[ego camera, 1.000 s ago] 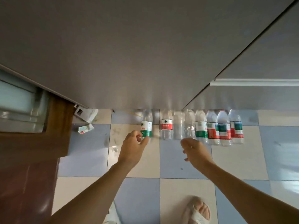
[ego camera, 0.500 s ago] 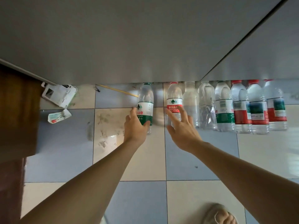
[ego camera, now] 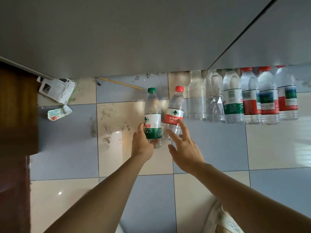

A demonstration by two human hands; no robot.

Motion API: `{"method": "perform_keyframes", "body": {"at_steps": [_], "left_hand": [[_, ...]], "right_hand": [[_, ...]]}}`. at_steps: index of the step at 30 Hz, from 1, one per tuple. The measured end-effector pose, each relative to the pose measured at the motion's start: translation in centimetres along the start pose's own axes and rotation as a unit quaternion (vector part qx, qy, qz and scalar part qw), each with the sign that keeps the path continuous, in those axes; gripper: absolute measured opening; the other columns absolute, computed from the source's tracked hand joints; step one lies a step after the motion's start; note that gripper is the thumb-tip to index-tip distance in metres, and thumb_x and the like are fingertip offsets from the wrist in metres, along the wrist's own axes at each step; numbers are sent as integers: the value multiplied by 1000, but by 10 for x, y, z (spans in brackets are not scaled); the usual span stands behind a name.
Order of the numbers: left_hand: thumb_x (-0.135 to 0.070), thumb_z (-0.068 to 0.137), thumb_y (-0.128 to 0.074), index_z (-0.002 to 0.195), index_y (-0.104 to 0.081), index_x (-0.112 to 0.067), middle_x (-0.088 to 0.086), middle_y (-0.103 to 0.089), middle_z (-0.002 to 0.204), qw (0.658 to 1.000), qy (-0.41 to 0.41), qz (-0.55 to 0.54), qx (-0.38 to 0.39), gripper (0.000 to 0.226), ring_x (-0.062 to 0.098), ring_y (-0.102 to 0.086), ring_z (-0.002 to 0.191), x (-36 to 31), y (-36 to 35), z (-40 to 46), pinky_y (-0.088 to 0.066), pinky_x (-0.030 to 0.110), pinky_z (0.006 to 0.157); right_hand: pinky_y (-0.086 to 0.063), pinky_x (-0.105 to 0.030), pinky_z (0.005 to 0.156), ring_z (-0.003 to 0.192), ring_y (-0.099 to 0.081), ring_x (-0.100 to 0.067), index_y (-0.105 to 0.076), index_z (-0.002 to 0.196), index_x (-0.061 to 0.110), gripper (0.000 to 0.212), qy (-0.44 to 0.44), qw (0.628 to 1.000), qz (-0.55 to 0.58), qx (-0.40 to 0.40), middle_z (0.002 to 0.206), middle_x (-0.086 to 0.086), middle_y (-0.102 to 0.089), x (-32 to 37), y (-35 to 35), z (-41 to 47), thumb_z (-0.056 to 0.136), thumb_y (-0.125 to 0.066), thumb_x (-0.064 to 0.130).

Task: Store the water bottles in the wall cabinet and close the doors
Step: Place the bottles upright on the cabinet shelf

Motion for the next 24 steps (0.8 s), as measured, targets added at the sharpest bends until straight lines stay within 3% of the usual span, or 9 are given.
{"method": "perform_keyframes", "body": {"at_steps": [5, 9, 15, 19, 21, 24], "left_hand": [[-16, 82, -84, 154, -26, -18, 10, -53, 138, 999, 14, 22, 21, 92, 29, -56, 126, 20, -3, -16, -47, 45, 108], [-26, 84, -82, 154, -26, -17, 9, -53, 136, 1000, 3, 15, -1, 91, 27, -57, 120, 7, 9, -5, -48, 41, 104], [-38, 85, -79, 153, -32, -18, 11, -53, 137, 997, -57, 27, -37, 85, 29, -57, 119, -36, 15, 38, -44, 33, 88], [-48, 80, -80, 151, -37, -19, 8, -53, 137, 996, -81, 22, -39, 87, 28, -56, 120, -43, 6, 49, -40, 31, 84], [-50, 78, -80, 150, -39, -21, 7, -53, 135, 996, -80, 9, -42, 88, 27, -56, 118, -41, 4, 50, -43, 33, 84], [-45, 77, -83, 149, -39, -25, 6, -52, 136, 997, -66, 2, -38, 87, 27, -56, 119, -39, 5, 52, -52, 42, 94]], "right_hand": [[-52, -40, 102, 141, -43, -25, -46, 144, 33, 41, -7, 999, 7, -35, 167, 7, -11, -5, 6, -15, 103, -52, 35], [-53, -39, 92, 122, -56, -28, -44, 144, 18, 46, -79, 990, 89, -80, 150, -4, -37, -13, 27, -1, 102, -56, 34], [-50, -43, 95, 120, -58, -34, -39, 148, 13, 55, -143, 974, 116, -129, 145, -13, -52, -10, 65, 62, 100, -56, 33], [-50, -39, 71, 91, -60, -30, -46, 125, 15, 46, -201, 972, 81, -89, 113, -11, -64, -11, 55, 77, 96, -54, 49], [-56, -43, 76, 94, -63, -29, -48, 122, 15, 50, -205, 969, 113, -82, 109, -7, -63, -12, 46, 80, 93, -57, 53], [-56, -47, 90, 108, -62, -30, -49, 136, 15, 57, -192, 959, 185, -95, 122, -9, -62, -14, 39, 84, 90, -66, 44]]}}
Point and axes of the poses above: each hand's wrist, its own z-axis towards the middle knuckle, its own y-axis out of the back of the hand, x = y × z, the point moved 7 cm from there along z, towards the middle knuckle
